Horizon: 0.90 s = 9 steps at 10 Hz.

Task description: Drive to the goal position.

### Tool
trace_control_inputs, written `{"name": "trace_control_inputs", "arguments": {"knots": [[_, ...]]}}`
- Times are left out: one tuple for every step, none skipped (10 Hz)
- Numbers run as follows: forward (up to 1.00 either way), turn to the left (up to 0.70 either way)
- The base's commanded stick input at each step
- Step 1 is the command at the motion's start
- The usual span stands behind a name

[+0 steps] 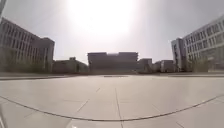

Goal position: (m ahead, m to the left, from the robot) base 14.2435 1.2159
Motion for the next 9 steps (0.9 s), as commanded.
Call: {"name": "trace_control_inputs", "arguments": {"knots": [[0.70, 0.00], [0.70, 0.00], [0.70, 0.00], [0.70, 0.00], [0.70, 0.00], [0.70, 0.02], [0.70, 0.07], [0.70, 0.16], [0.70, 0.26]]}}
